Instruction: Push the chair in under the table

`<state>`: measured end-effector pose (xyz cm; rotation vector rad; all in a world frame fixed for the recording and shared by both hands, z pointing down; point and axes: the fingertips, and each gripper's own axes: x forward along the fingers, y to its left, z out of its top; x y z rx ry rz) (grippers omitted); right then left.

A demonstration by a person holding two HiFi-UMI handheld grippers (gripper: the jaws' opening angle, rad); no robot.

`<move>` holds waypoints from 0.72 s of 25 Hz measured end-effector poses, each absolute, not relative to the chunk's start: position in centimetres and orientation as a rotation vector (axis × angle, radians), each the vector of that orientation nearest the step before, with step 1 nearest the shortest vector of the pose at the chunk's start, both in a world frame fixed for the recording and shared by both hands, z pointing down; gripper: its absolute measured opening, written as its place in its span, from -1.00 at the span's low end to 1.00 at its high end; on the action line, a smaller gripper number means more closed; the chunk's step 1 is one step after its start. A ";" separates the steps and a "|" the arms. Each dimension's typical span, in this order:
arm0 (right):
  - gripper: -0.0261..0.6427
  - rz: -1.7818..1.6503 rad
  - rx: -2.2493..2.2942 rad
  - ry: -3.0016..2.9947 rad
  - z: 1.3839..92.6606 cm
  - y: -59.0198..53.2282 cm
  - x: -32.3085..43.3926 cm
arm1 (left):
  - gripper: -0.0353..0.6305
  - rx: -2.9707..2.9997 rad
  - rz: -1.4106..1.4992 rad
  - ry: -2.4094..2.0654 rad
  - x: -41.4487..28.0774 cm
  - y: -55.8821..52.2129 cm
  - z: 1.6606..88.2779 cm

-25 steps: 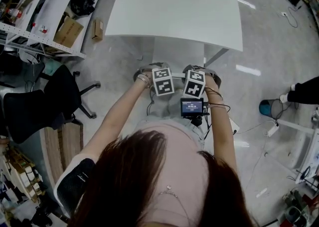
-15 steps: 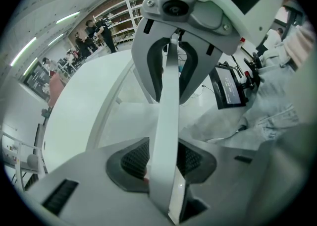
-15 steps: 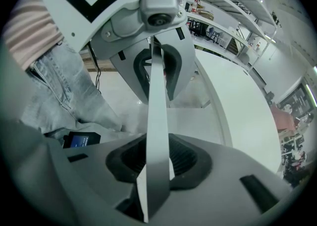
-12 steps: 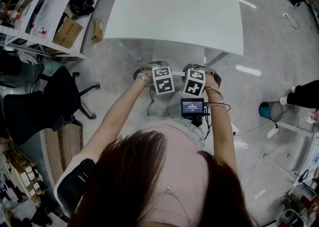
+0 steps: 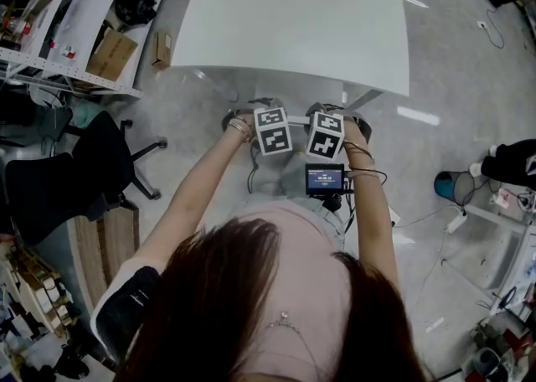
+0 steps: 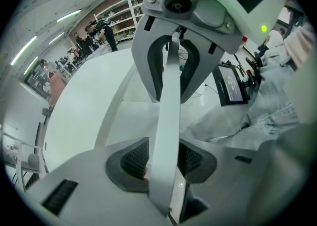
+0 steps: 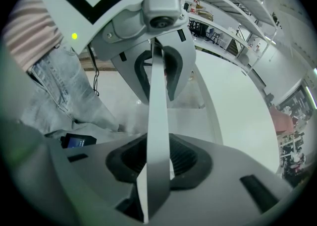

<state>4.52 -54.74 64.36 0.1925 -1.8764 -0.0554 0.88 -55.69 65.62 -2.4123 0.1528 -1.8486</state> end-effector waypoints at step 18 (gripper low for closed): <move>-0.56 -0.052 0.164 -1.880 64.3 -58.1 5.4 | -0.41 -2.416 -1.890 0.183 1.7 -59.2 65.7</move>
